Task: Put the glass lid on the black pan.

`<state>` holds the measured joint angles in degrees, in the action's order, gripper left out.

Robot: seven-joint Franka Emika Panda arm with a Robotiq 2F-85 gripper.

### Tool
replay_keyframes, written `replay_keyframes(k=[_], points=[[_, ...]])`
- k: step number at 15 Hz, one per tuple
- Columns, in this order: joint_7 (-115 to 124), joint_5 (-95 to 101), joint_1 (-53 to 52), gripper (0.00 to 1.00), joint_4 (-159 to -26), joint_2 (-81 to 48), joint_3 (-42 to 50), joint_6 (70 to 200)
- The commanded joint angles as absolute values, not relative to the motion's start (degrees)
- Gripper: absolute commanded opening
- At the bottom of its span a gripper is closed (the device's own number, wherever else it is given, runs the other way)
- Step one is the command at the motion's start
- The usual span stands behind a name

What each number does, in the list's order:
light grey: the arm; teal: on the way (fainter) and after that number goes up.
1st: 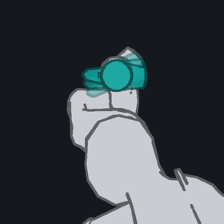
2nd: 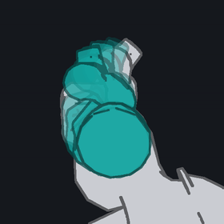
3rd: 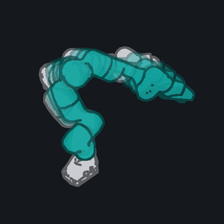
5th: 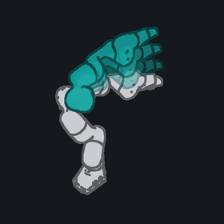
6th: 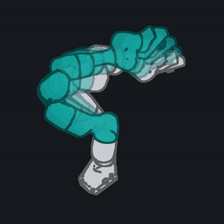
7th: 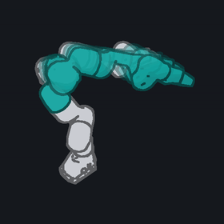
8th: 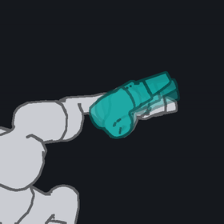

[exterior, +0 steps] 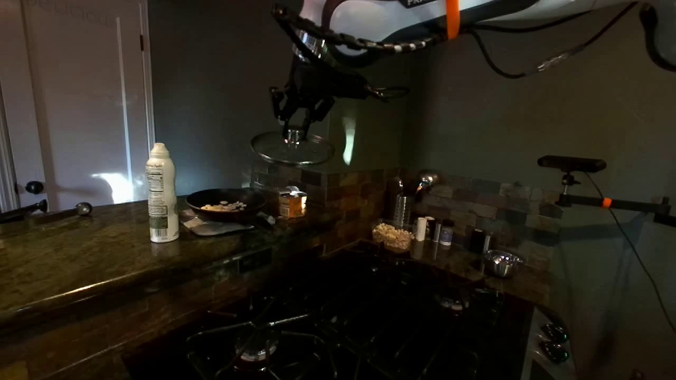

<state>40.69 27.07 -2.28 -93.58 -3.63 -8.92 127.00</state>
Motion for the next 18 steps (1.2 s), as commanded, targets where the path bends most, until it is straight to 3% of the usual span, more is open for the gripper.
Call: replay_keyframes(k=[1,4,5,6,9,10,14,17,18], points=[[40.25,29.28,-5.94,0.23,-79.4,-14.08,-7.03,121.78],[38.62,26.23,-8.22,0.23,-70.86,-20.59,-5.4,121.93],[40.37,27.74,-5.84,0.23,-79.5,-15.37,-7.1,124.21],[40.35,27.71,-6.12,0.48,-78.03,-16.81,-7.02,124.22],[40.35,27.72,-5.97,0.48,-78.43,-17.0,-7.01,124.22],[40.35,27.72,-5.92,0.23,-78.43,-16.9,-7.01,124.22],[31.12,24.93,-6.98,0.23,-69.91,-24.63,-3.88,132.02],[22.57,21.04,-2.34,0.23,-61.62,-32.23,-7.84,135.88],[18.16,16.48,-4.29,0.23,-58.91,-34.56,-4.73,137.03]])
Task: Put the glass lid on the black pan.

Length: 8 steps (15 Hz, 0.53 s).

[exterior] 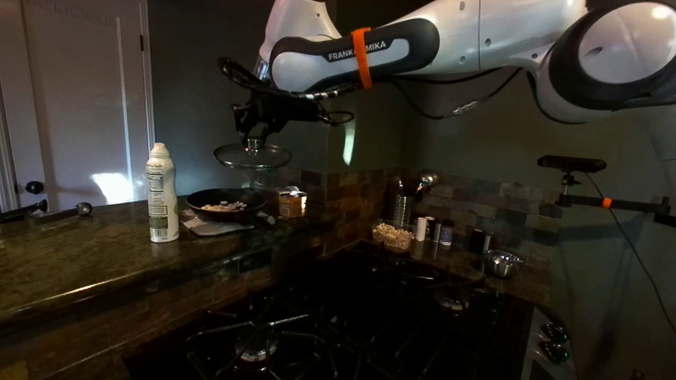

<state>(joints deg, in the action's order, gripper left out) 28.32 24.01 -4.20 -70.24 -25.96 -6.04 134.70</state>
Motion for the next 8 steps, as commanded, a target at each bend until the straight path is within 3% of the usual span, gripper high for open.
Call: replay_keyframes(k=[1,8], points=[[13.86,13.15,-3.47,0.23,-56.45,-36.7,-5.65,137.25],[-2.05,2.96,-4.85,0.23,-41.89,-47.37,-6.66,126.93]])
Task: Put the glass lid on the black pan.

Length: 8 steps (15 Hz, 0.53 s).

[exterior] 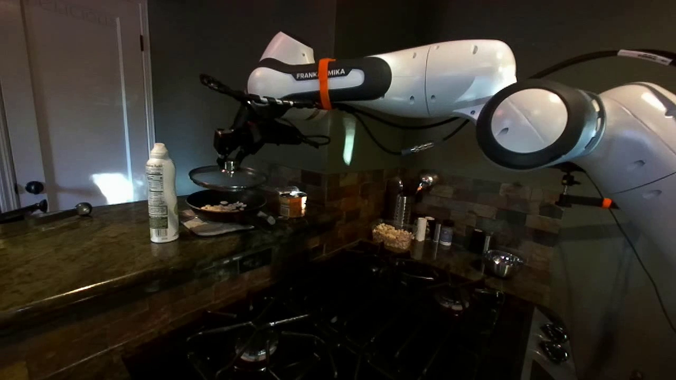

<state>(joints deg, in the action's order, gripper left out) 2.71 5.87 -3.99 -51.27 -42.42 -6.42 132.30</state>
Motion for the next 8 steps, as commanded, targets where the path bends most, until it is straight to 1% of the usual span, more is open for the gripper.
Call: replay_keyframes(k=[1,4,5,8], points=[[-2.7,2.87,-5.3,0.23,-40.31,-48.28,-6.32,125.2],[-3.22,3.32,-6.1,0.23,-36.0,-50.61,-5.24,121.0],[-2.81,4.41,-5.3,0.23,-35.55,-51.08,-6.51,120.8],[-2.85,4.5,-5.28,0.23,-33.55,-52.73,-6.46,120.22]])
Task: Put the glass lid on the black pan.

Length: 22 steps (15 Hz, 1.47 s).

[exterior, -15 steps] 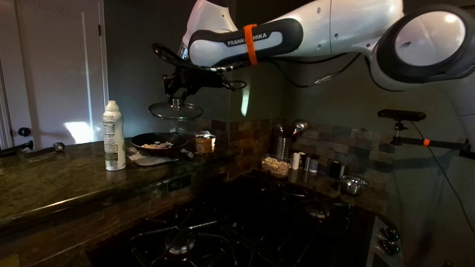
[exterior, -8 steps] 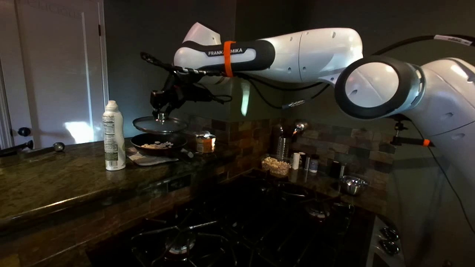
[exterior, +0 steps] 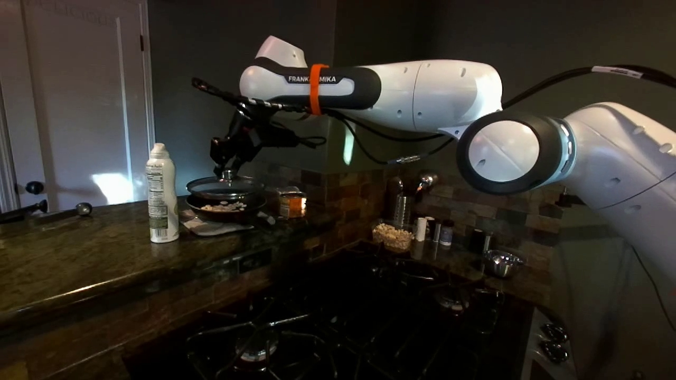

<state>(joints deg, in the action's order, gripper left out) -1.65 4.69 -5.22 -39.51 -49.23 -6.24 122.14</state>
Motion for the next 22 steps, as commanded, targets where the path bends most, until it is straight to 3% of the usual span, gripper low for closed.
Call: replay_keyframes(k=[1,22], points=[[-2.6,4.76,-5.33,0.23,-33.05,-53.31,-6.21,120.54],[-2.25,5.09,-5.19,0.23,-29.47,-57.56,-5.91,121.81]])
